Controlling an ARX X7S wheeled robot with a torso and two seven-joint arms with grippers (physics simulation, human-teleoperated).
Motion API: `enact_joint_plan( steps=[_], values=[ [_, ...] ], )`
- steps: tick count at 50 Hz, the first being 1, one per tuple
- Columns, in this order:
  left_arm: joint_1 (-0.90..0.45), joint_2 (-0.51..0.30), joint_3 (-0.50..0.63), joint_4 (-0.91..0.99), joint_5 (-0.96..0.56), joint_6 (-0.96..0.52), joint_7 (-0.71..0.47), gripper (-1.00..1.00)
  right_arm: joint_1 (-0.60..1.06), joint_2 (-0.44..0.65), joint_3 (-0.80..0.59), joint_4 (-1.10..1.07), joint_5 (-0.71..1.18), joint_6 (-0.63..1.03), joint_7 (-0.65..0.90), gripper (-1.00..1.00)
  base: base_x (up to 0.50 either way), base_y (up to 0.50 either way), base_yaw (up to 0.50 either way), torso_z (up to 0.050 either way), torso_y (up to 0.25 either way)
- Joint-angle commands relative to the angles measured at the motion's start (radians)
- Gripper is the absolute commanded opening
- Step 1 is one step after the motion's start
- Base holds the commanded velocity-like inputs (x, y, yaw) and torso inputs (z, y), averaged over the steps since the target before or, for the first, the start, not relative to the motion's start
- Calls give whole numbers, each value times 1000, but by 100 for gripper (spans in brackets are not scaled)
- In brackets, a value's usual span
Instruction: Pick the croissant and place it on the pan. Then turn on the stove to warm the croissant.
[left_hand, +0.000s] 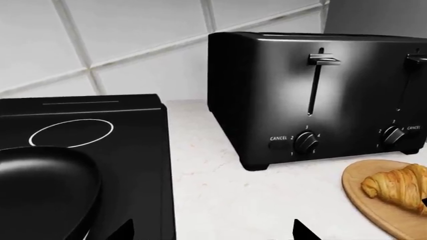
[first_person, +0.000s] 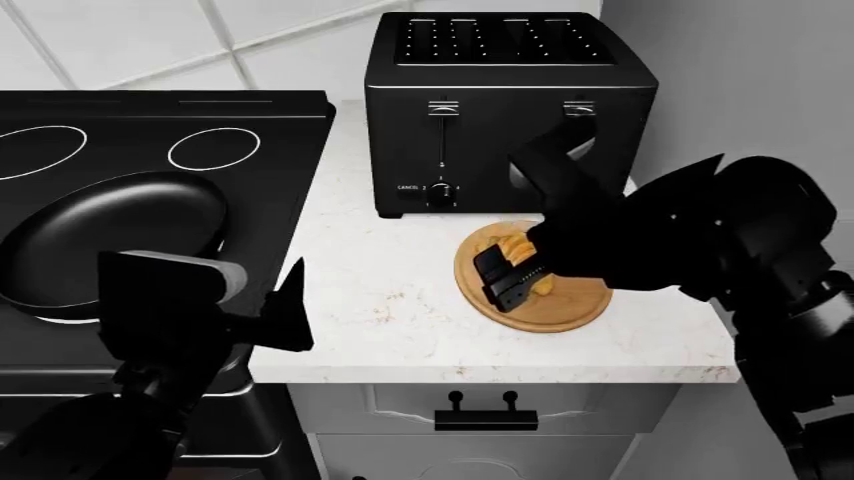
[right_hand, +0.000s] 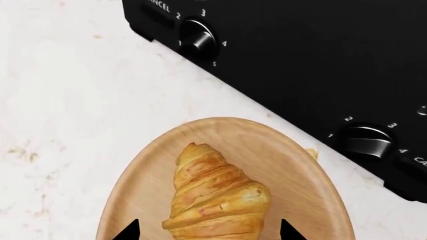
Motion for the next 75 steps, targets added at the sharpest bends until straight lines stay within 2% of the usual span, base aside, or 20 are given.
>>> enact_joint_plan(
  steps=[1, 75],
  values=[
    [6, 0, -4, -4, -6, 5, -3, 100, 4, -3, -14, 8, 0, -5, -2, 100, 0, 0, 0, 0, 0],
    [-6, -9, 30, -47, -10, 23, -24, 100, -1, -9, -97, 100, -43, -104, -73, 100, 0, 0, 0, 0, 0]
  ],
)
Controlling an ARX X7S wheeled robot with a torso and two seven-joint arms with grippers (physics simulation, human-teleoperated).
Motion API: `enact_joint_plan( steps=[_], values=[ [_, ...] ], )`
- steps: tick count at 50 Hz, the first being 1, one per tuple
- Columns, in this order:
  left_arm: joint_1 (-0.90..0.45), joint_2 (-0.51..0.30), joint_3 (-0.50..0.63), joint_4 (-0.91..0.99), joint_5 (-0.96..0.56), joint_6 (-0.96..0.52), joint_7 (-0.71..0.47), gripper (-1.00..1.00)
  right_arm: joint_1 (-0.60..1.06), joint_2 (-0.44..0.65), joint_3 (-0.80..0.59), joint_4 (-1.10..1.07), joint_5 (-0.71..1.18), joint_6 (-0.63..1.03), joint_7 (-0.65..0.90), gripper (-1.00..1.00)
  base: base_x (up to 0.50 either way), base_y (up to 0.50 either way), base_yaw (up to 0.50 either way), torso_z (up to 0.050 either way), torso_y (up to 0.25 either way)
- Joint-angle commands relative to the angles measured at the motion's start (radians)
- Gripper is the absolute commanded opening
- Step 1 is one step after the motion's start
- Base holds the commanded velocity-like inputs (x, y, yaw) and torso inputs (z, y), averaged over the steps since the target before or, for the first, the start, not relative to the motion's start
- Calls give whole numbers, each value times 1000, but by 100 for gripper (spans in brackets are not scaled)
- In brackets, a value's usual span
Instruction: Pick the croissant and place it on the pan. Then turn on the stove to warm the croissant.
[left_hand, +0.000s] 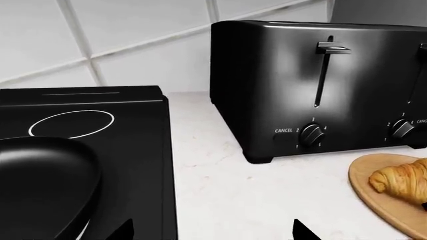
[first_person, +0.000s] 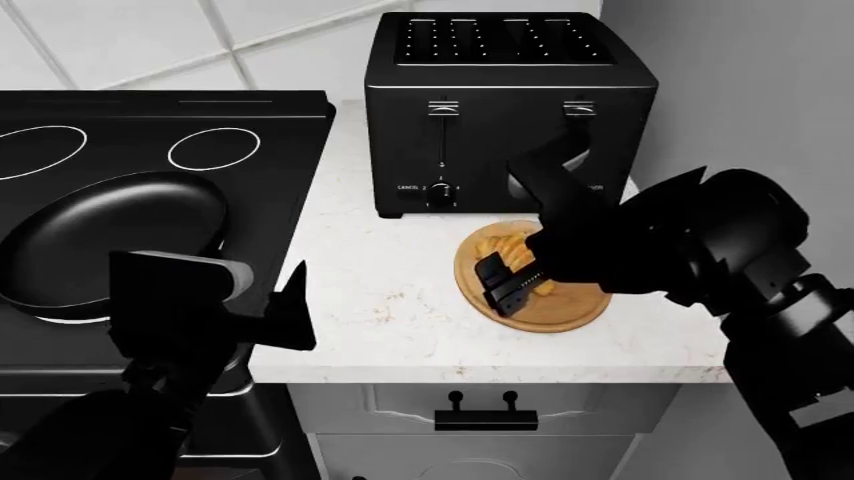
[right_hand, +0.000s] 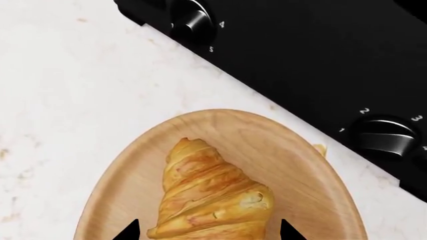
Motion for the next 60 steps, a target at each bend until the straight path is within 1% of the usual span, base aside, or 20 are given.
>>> enact_joint_plan(
  steps=[1, 24, 35, 36, 48, 60],
  values=[
    [5, -1, -1, -1, -4, 4, -3, 100, -1, -3, -10, 13, -5, -9, -5, 100, 0, 0, 0, 0, 0],
    [7, -1, 5, -19, -7, 17, -5, 100, 0, -10, -33, 46, -18, -31, -27, 100, 0, 0, 0, 0, 0],
    [9, -3, 4, -22, -12, 20, -7, 100, -3, -12, -24, 53, -8, -23, -14, 100, 0, 0, 0, 0, 0],
    [9, -3, 3, -21, -14, 20, -8, 100, -4, -10, -24, 47, -9, -24, -10, -100, 0, 0, 0, 0, 0],
    [14, -8, -10, 3, -33, 11, -16, 100, -4, 5, -2, -11, 7, -9, 38, -100, 0, 0, 0, 0, 0],
    [44, -19, -54, 73, -73, -6, -35, 100, -8, 34, 67, -140, 75, 64, 146, -100, 0, 0, 0, 0, 0]
  ],
)
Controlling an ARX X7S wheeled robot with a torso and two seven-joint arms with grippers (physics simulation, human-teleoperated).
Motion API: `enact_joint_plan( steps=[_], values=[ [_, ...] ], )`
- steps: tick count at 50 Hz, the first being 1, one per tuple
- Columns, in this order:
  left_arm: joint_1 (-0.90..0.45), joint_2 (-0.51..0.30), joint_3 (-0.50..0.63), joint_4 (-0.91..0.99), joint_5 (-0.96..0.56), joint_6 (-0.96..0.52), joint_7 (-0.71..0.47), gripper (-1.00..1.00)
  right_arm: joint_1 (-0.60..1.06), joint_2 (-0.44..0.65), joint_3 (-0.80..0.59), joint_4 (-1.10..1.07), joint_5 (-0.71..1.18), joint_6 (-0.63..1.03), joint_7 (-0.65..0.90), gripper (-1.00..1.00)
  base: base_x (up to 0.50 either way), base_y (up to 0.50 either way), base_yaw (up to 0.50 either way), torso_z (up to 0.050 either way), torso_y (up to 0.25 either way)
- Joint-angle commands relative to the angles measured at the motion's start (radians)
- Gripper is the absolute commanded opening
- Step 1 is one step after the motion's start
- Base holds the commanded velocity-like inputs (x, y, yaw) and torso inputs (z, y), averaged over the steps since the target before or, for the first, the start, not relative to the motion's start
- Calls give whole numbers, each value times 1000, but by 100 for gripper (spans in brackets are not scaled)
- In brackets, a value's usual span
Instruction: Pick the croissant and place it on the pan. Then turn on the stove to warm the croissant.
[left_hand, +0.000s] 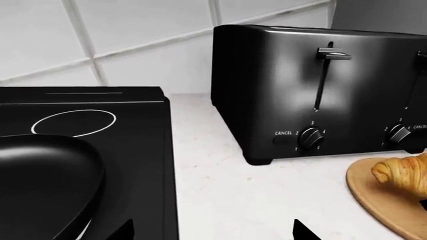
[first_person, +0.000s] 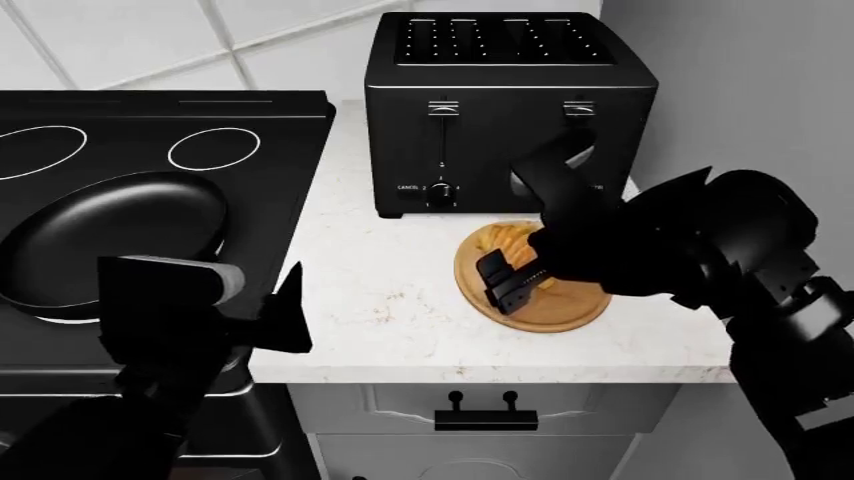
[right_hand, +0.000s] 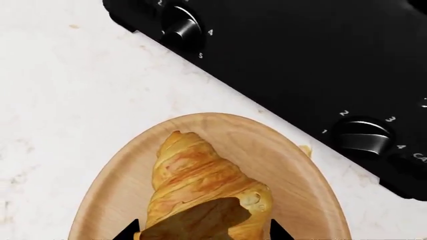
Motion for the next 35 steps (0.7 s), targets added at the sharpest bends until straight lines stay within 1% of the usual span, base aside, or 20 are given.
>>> enact_joint_plan(
  steps=[1, 6, 8, 11, 20, 27, 31, 35],
  values=[
    [25, -10, -37, 59, -35, -14, -16, 100, -1, 24, 56, -109, 52, 59, 80, -100, 0, 0, 0, 0, 0],
    [46, -18, -66, 102, -59, -22, -27, 100, -9, 37, 104, -177, 107, 108, 146, -100, 0, 0, 0, 0, 0],
    [52, -27, -95, 149, -87, -40, -40, 100, -35, 52, 206, -260, 183, 133, 244, -100, 0, 0, 0, 0, 0],
    [51, -32, -109, 175, -104, -52, -50, 100, -54, 59, 273, -314, 243, 150, 314, -100, 0, 0, 0, 0, 0],
    [45, -40, -123, 206, -130, -71, -67, 100, -90, 84, 349, -407, 331, 155, 404, -100, 0, 0, 0, 0, 0],
    [37, -46, -122, 215, -141, -79, -73, 100, -135, 99, 438, -489, 427, 133, 501, -100, 0, 0, 0, 0, 0],
    [34, -48, -118, 216, -144, -81, -73, 100, -150, 105, 464, -527, 468, 125, 542, -100, 0, 0, 0, 0, 0],
    [27, -50, -111, 212, -144, -81, -72, 100, -158, 109, 475, -553, 475, 107, 551, -100, 0, 0, 0, 0, 0]
  ],
)
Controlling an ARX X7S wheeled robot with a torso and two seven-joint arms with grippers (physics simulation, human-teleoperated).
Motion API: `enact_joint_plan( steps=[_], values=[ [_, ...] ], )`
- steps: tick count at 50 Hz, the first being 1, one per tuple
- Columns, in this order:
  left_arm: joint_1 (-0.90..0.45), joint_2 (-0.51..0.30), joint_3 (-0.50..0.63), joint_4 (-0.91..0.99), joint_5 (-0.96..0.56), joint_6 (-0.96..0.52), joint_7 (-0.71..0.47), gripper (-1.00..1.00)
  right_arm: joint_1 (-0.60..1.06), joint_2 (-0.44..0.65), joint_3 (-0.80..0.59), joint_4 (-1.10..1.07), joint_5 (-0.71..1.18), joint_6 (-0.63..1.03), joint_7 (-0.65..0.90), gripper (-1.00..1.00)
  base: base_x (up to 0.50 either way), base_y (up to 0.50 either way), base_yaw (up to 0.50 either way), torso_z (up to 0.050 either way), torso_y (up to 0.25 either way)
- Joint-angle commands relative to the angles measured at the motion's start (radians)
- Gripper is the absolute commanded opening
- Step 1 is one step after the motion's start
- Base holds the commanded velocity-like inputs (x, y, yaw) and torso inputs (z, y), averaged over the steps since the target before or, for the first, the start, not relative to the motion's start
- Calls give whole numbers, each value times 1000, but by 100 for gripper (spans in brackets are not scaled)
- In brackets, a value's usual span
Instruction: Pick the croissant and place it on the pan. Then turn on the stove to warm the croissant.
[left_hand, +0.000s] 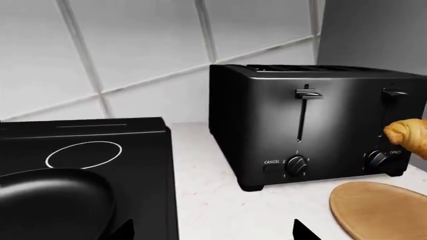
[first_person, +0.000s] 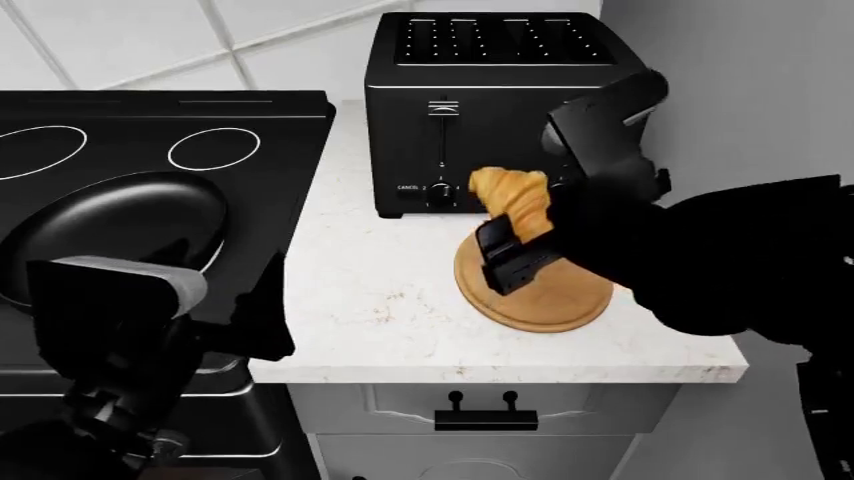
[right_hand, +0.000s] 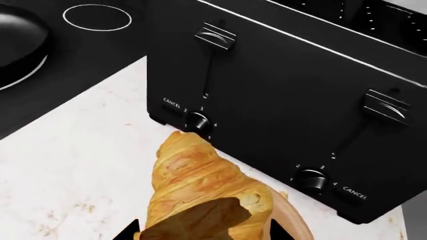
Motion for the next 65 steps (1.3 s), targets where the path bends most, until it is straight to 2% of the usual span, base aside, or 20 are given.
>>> enact_joint_plan(
  steps=[1, 7, 15, 31, 50, 65],
  values=[
    [-12, -8, 3, 12, -15, -10, -7, 100, -40, 19, 84, -111, 77, -29, 86, -100, 0, 0, 0, 0, 0],
    [-28, -11, 3, 17, -31, -27, -18, 100, -57, 29, 107, -161, 14, -109, 69, -100, 0, 0, 0, 0, 0],
    [-79, -11, -45, 22, -125, -115, -76, 100, -83, 36, 155, -214, 30, -157, 103, -100, 0, 0, 0, 0, 0],
    [-117, -28, -81, 55, -198, -164, -124, 100, -95, 49, 168, -251, 55, -173, 111, -100, 0, 16, 0, 0, 0],
    [-121, -39, -79, 77, -219, -162, -138, 100, -92, 64, 160, -251, 67, -176, 98, -100, 0, 500, 0, 0, 0],
    [-183, -61, -169, 119, -423, -250, -260, 100, -89, 75, 151, -243, 56, -188, 72, -100, 0, 500, 0, 0, 0]
  ],
)
